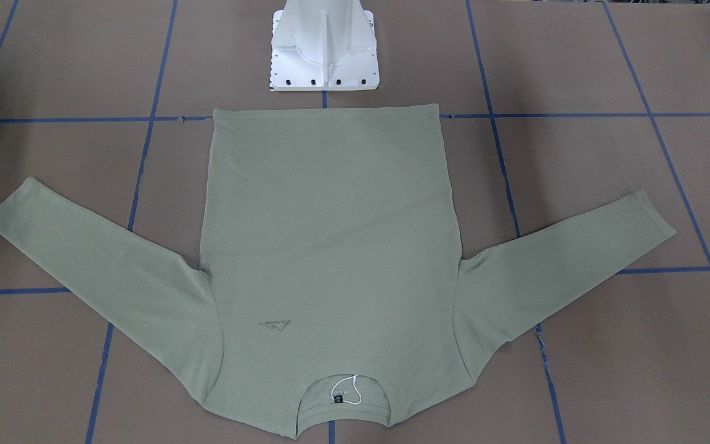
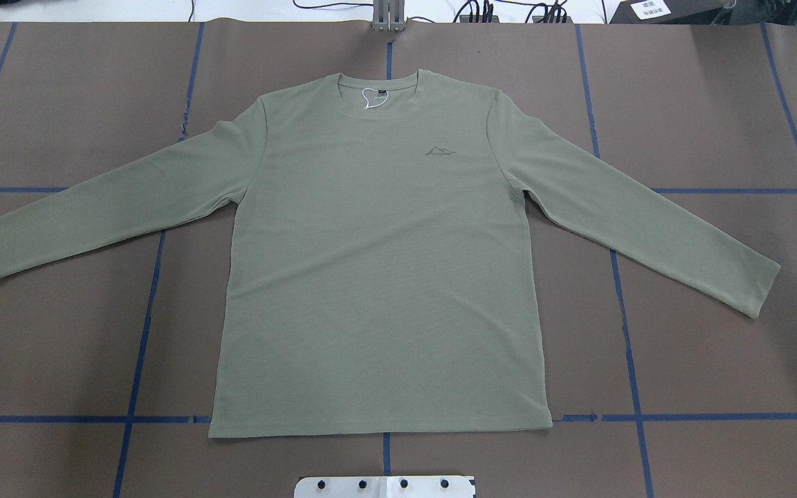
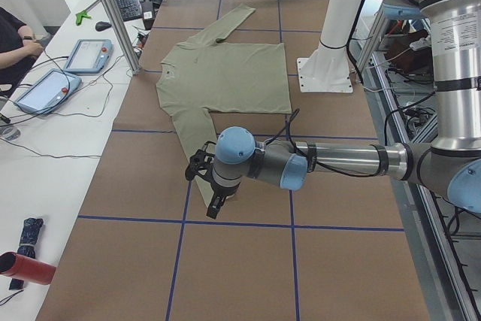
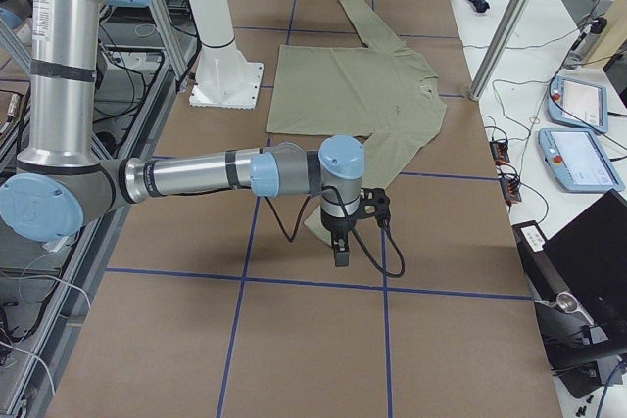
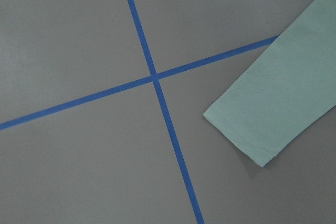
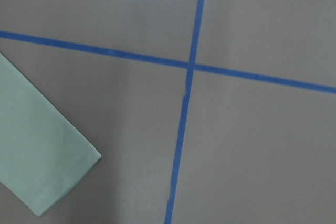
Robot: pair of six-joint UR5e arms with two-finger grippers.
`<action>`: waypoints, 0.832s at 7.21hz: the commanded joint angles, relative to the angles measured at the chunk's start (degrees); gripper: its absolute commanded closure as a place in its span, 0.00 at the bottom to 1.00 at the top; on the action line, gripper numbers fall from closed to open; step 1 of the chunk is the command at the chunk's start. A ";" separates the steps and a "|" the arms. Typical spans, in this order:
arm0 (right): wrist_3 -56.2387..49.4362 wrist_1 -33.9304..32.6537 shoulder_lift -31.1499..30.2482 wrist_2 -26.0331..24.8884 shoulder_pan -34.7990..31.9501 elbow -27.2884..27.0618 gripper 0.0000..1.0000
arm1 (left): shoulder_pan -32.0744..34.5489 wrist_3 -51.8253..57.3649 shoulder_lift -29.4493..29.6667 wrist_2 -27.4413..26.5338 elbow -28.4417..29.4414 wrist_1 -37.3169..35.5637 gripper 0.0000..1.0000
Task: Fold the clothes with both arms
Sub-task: 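Move the right gripper toward the cuff of the sleeve nearest it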
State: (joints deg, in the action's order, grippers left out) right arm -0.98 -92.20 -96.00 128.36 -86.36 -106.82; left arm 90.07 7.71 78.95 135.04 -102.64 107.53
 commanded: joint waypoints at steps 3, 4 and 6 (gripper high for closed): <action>5.52 10.09 3.98 1.01 -0.12 -0.67 0.00 | 0.02 -0.85 4.28 -3.47 3.48 26.03 0.00; 6.68 13.42 3.80 2.06 -0.04 -0.67 0.00 | 0.02 -0.85 4.20 -3.39 3.58 26.24 0.00; 24.94 25.05 0.14 2.25 6.07 -0.32 0.00 | 0.11 -2.95 3.50 -3.21 3.50 27.02 0.00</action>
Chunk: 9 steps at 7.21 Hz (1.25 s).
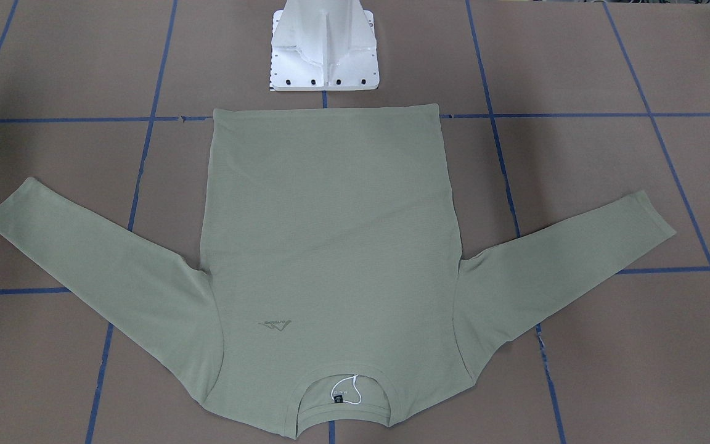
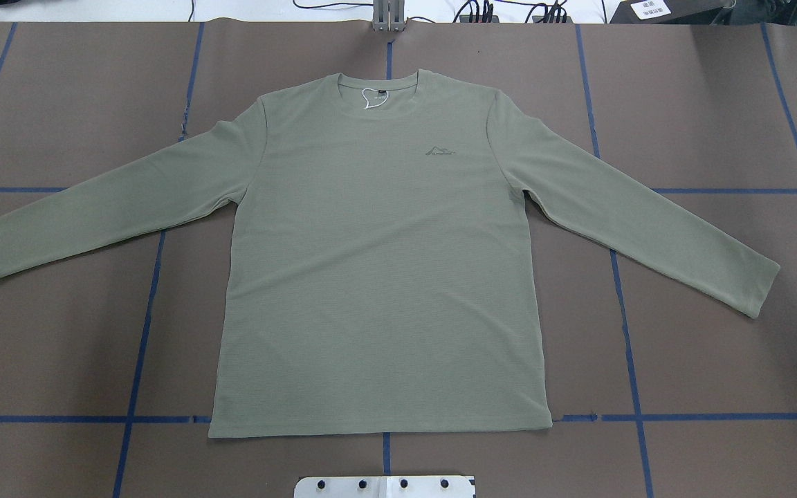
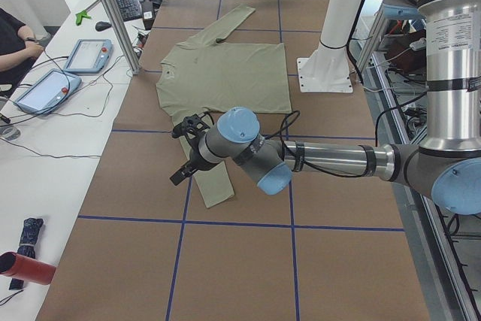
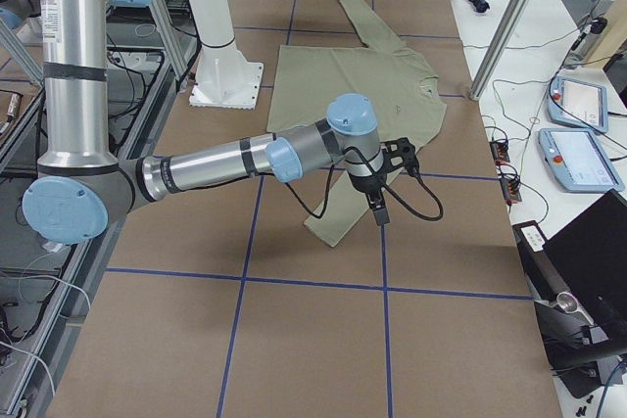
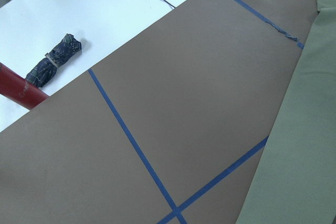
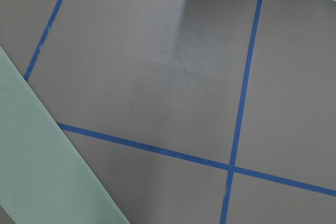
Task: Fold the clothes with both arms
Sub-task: 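Move the right gripper toward the cuff of the sleeve nearest it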
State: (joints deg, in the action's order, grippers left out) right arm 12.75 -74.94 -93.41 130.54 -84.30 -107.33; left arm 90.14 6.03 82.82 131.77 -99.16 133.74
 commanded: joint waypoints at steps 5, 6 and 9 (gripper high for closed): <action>43.40 49.79 -8.97 -16.89 24.34 16.36 0.23 | 0.12 -1.11 -1.43 0.16 -0.42 2.39 0.00; 43.41 50.33 -10.03 -17.86 26.71 16.37 0.25 | 0.12 -1.28 -1.52 0.16 -0.15 3.44 0.00; 43.23 50.59 -10.31 -22.35 31.04 18.56 0.27 | 0.12 -1.11 -1.52 0.16 -0.06 3.46 0.00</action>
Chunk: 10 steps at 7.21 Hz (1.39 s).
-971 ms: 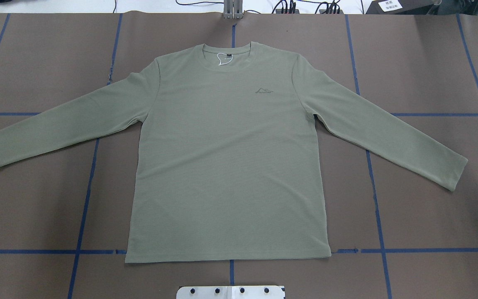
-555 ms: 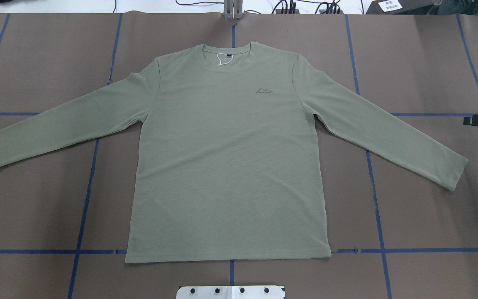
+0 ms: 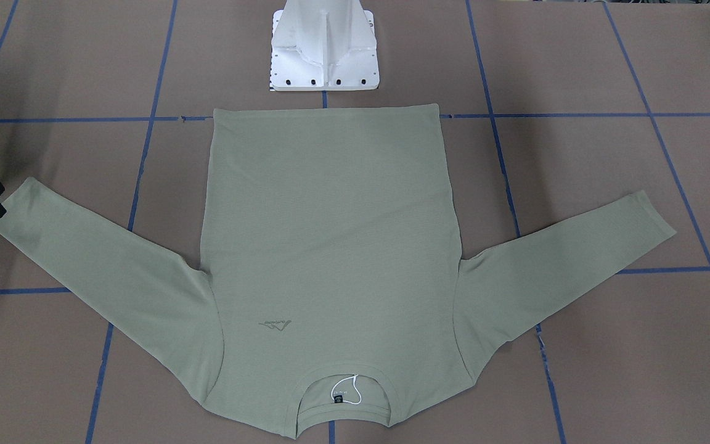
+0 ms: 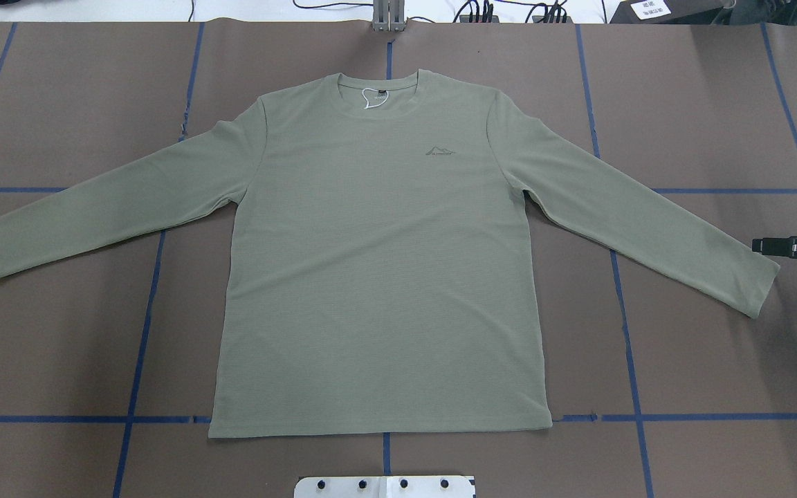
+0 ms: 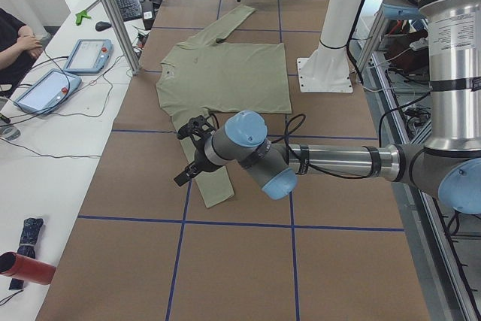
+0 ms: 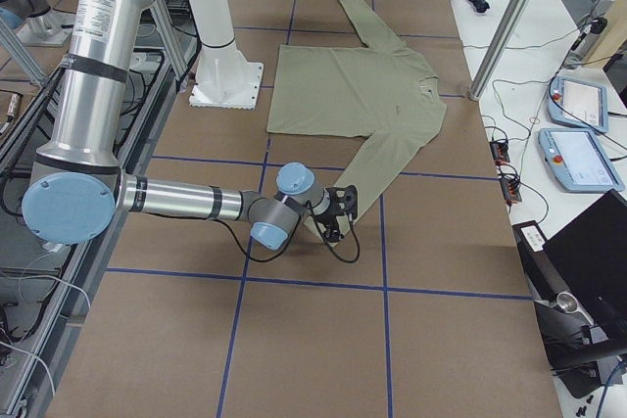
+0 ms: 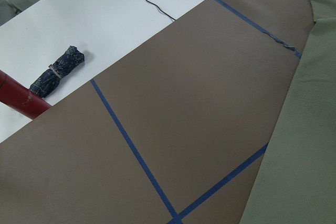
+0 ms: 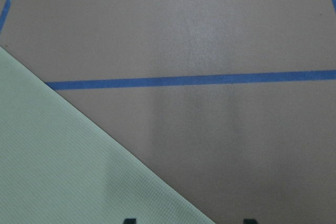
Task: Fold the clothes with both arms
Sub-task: 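Move the right gripper toward the cuff of the sleeve nearest it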
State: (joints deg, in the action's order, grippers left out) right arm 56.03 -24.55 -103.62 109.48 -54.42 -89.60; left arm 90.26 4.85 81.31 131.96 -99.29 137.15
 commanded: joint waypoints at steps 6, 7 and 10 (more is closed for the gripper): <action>0.22 5.57 0.35 -1.29 1.42 5.67 0.34 | 0.00 0.25 -0.01 0.05 0.23 0.05 0.00; 0.22 5.57 0.35 -1.29 1.68 5.67 0.34 | 0.00 0.33 -0.01 0.05 0.50 0.05 0.00; 0.22 5.48 0.35 -1.29 2.30 5.67 0.37 | 0.00 0.42 -0.01 0.05 0.67 0.05 0.00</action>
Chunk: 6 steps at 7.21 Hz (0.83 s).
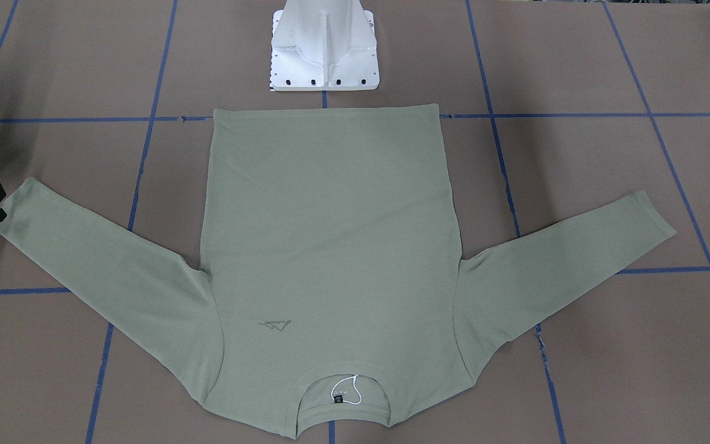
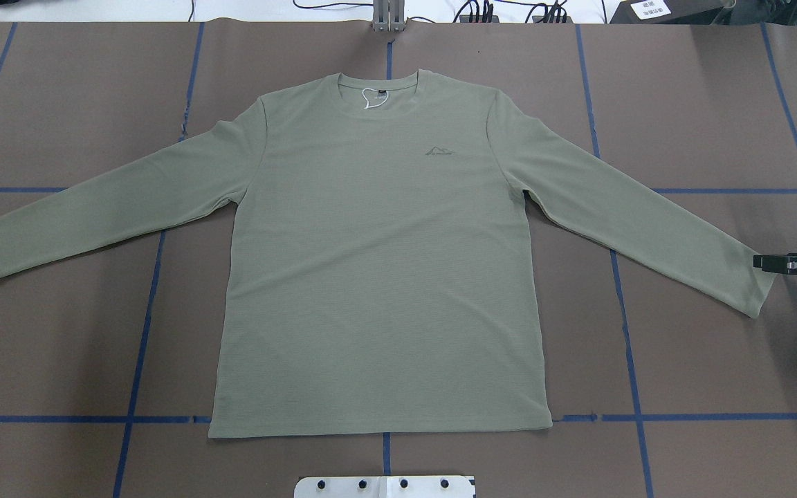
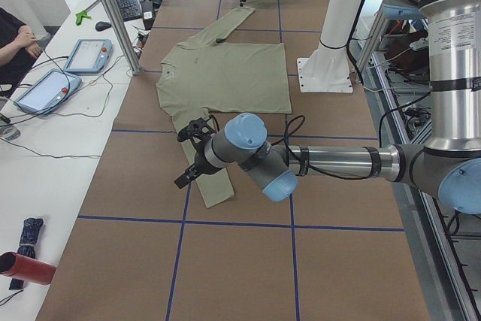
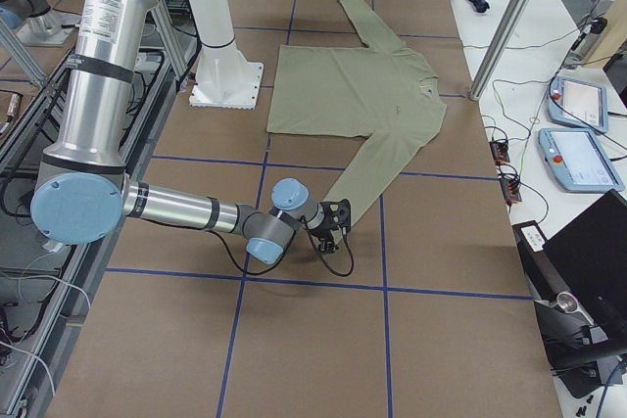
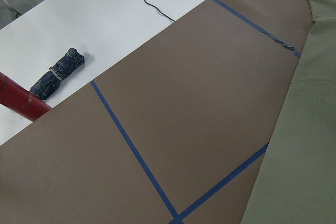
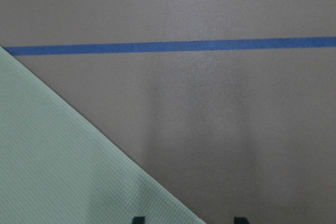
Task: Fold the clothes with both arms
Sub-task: 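Grasp the sleeve cuff nearest the right gripper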
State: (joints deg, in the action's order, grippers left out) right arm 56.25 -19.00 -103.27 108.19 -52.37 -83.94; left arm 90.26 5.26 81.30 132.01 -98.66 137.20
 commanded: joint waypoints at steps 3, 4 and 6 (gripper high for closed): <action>0.17 0.02 0.00 0.00 0.61 0.00 0.52 | 0.00 0.02 0.00 0.00 0.57 0.09 0.00; 0.18 -0.07 0.00 0.00 0.69 0.00 0.62 | 0.00 0.10 0.00 0.00 0.57 0.09 0.00; 0.18 -0.07 -0.08 0.00 0.69 -0.35 1.00 | 0.00 0.10 0.00 0.00 0.57 0.09 0.00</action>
State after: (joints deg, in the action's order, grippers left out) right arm 56.42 -19.06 -103.28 108.19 -51.71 -83.99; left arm 90.26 5.32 81.30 132.01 -98.09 137.28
